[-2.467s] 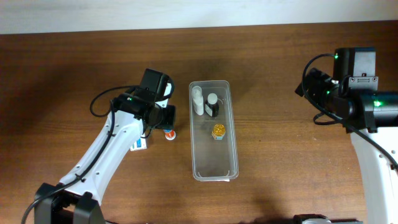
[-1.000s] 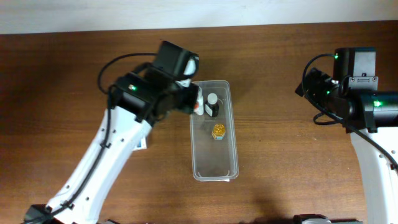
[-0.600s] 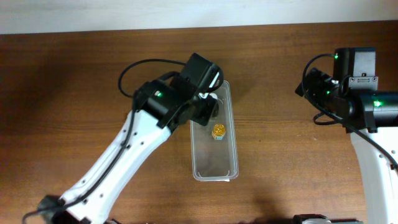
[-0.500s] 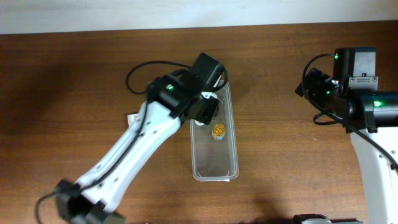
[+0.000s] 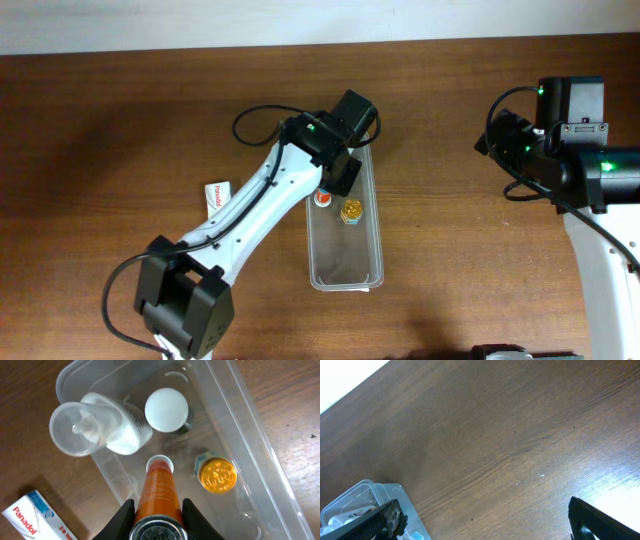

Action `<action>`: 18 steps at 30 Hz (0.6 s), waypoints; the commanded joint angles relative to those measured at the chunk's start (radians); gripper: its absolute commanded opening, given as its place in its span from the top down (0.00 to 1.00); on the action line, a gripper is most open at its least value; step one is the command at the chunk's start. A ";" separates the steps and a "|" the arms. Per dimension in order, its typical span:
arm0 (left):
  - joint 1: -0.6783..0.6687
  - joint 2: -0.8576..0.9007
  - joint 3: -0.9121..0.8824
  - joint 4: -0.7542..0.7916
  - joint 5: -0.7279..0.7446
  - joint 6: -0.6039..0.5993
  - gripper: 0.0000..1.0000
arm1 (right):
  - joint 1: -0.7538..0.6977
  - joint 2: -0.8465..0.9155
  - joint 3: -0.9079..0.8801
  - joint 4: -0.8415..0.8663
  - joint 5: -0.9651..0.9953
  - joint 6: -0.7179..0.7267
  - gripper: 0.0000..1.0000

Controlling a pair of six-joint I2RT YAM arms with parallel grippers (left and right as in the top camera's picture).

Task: Pack container
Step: 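Lift the orange tube with the left gripper over the container, then lower the orange tube upright into the container and release it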

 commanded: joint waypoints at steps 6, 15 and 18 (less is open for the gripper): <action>-0.001 0.050 0.018 0.060 -0.021 0.005 1.00 | -0.007 0.002 0.011 -0.001 -0.002 0.002 0.02; 0.013 0.071 0.018 0.105 -0.021 0.004 1.00 | -0.007 0.002 0.011 -0.001 -0.002 0.002 0.02; 0.013 0.071 0.018 0.105 -0.021 0.004 0.89 | -0.007 0.002 0.011 -0.001 -0.002 0.002 0.02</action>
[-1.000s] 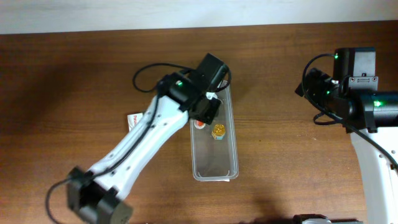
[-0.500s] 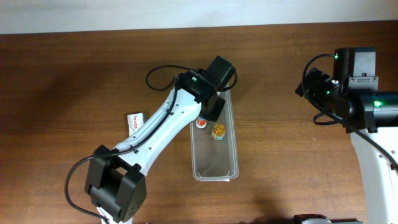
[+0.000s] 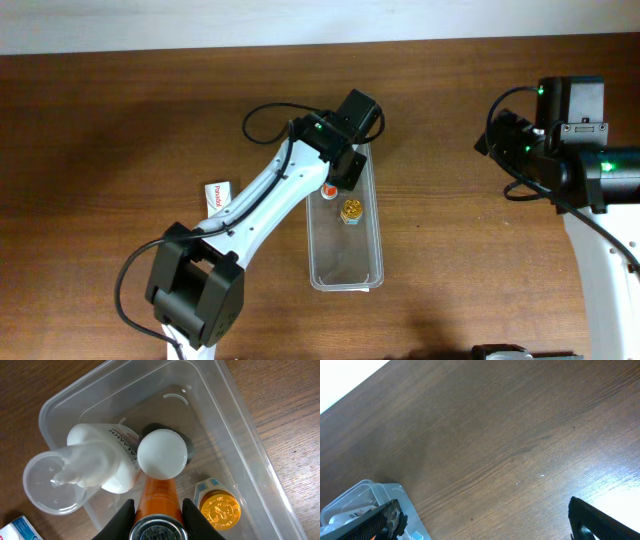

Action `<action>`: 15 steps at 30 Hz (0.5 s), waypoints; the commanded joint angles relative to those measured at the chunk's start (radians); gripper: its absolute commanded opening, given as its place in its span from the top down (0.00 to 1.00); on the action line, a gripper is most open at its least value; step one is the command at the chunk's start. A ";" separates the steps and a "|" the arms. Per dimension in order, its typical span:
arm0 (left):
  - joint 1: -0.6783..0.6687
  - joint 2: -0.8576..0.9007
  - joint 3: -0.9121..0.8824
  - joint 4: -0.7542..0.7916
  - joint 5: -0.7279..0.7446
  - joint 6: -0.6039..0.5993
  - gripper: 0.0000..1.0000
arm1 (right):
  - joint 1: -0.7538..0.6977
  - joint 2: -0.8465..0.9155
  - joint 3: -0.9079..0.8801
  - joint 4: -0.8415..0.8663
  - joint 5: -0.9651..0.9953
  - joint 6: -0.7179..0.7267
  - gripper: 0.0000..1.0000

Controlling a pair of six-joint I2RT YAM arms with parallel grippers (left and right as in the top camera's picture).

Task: Pack container
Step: 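Lower the orange tube upright into the container and release it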

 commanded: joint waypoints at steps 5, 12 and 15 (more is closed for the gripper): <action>0.008 0.010 0.018 0.003 -0.015 0.005 0.78 | -0.007 0.002 0.011 -0.001 -0.002 0.001 0.02; 0.008 0.009 0.019 0.001 -0.015 0.000 0.55 | -0.007 0.002 0.011 -0.001 -0.002 0.001 0.01; 0.008 0.007 0.019 -0.001 -0.015 -0.003 0.53 | -0.007 0.002 0.011 -0.001 -0.002 0.001 0.02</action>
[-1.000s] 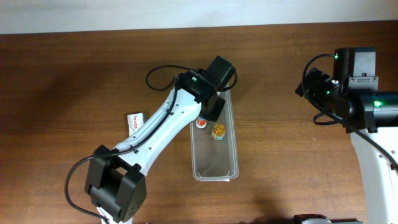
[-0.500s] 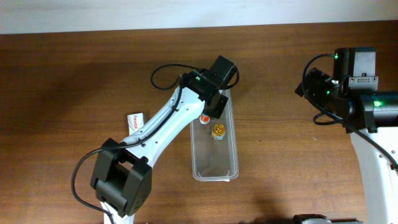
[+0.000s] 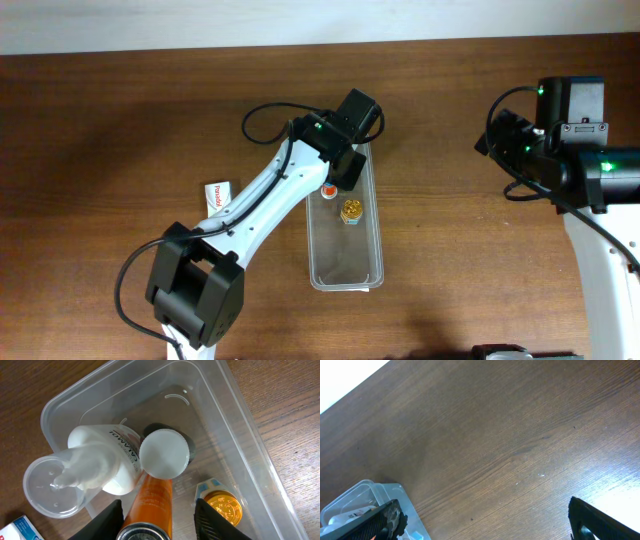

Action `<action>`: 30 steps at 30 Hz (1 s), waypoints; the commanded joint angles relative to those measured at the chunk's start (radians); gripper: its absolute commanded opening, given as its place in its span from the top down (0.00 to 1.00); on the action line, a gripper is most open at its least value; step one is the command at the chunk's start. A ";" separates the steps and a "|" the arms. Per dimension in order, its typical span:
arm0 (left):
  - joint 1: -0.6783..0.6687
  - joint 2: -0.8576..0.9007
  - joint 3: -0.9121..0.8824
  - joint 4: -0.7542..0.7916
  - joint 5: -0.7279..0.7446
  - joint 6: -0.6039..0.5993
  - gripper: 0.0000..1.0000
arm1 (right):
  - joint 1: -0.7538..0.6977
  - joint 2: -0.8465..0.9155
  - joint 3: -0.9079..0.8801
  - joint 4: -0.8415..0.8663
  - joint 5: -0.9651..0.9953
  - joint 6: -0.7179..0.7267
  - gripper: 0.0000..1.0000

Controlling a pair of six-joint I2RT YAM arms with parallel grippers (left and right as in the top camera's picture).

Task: Pack container
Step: 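Lower the orange tube upright into the container and release it, then move the left gripper back and grasp the white Panadol box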

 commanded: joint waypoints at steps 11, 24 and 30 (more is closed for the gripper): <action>0.008 -0.053 0.021 0.004 -0.014 -0.002 0.48 | -0.007 0.002 0.011 -0.001 -0.002 0.002 0.02; 0.009 -0.156 0.023 0.003 -0.132 -0.002 0.31 | -0.007 0.002 0.011 -0.001 -0.002 0.002 0.02; 0.060 -0.233 0.023 -0.036 -0.141 -0.002 0.28 | -0.007 0.002 0.011 -0.001 -0.002 0.002 0.02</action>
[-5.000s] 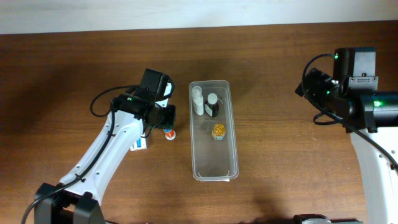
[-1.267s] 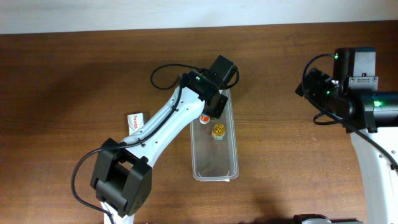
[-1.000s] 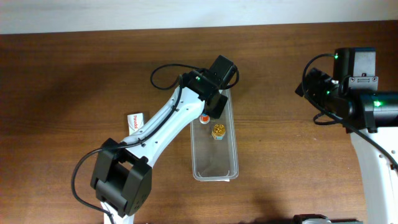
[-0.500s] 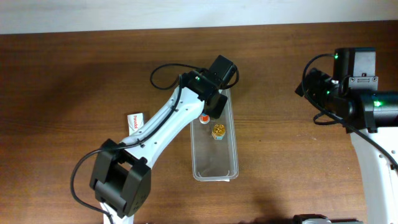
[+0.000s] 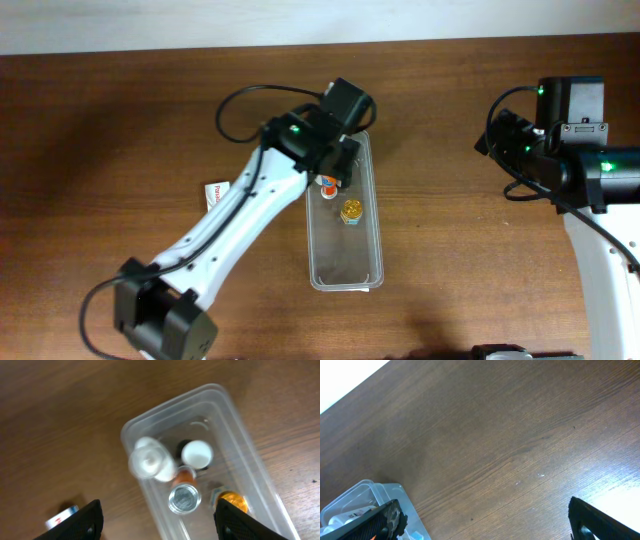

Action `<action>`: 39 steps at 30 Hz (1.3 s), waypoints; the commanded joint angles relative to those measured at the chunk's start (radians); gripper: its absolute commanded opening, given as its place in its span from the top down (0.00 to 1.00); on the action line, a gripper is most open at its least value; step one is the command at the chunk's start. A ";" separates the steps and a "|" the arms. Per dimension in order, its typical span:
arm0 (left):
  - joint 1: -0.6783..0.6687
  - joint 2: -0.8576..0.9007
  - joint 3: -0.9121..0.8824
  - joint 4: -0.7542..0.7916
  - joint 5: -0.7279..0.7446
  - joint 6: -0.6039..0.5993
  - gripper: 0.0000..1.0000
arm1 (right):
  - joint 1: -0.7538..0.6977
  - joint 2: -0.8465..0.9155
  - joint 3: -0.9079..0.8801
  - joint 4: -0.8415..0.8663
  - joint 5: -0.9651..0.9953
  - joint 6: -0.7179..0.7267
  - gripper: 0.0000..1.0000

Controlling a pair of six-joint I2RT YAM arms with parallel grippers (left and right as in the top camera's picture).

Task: Pack container
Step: 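Move the left gripper back and grasp the white Panadol box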

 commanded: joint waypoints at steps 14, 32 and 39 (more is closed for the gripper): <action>0.441 -0.080 -0.007 -0.336 0.175 -0.064 0.17 | -0.007 0.002 0.011 -0.001 -0.002 0.001 0.02; 0.560 0.054 -0.426 0.016 0.235 -0.088 0.18 | -0.007 0.002 0.011 -0.001 -0.002 0.001 0.02; 0.567 0.108 -0.456 0.063 0.240 -0.084 0.34 | -0.007 0.002 0.011 -0.001 -0.002 0.001 0.02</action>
